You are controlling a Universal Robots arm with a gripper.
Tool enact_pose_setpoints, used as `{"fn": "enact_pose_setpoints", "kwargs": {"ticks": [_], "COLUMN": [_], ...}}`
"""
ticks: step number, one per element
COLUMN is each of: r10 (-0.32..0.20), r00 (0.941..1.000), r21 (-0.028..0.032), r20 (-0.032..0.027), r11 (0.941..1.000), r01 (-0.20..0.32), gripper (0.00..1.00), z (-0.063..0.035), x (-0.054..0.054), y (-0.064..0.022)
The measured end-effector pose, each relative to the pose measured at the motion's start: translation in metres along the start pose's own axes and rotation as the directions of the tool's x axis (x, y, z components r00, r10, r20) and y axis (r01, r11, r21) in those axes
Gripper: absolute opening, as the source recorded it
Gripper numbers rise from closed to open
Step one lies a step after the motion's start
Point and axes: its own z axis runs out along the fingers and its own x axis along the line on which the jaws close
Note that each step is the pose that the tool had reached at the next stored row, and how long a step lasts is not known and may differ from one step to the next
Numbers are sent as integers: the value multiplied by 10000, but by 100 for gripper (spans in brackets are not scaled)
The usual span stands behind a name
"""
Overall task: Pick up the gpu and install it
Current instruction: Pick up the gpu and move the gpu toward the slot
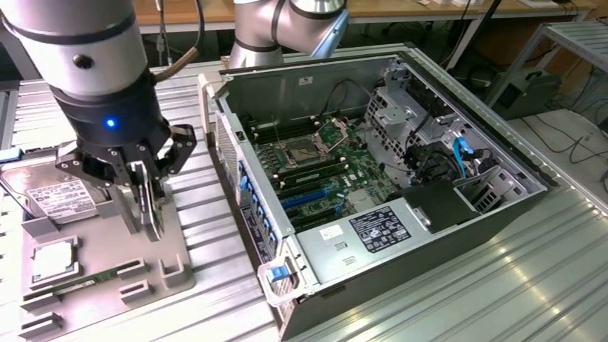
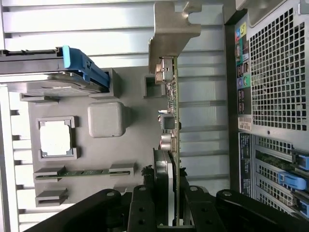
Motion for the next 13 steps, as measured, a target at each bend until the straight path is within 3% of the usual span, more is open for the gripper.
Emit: {"fn": "enact_pose_setpoints", "kwargs": {"ticks": [6,8,13], "r10": [19,19,20], "r00": [10000,10000,10000], "r21": [16,18,16], "r20": [1,-1,0], "r11": [10000,10000,10000], "r01": [-19,-19,-20], "gripper": [28,28,28], "z": [-273,-419,-659], "x": [-8,-14,-20], "y": [10,14,22]}}
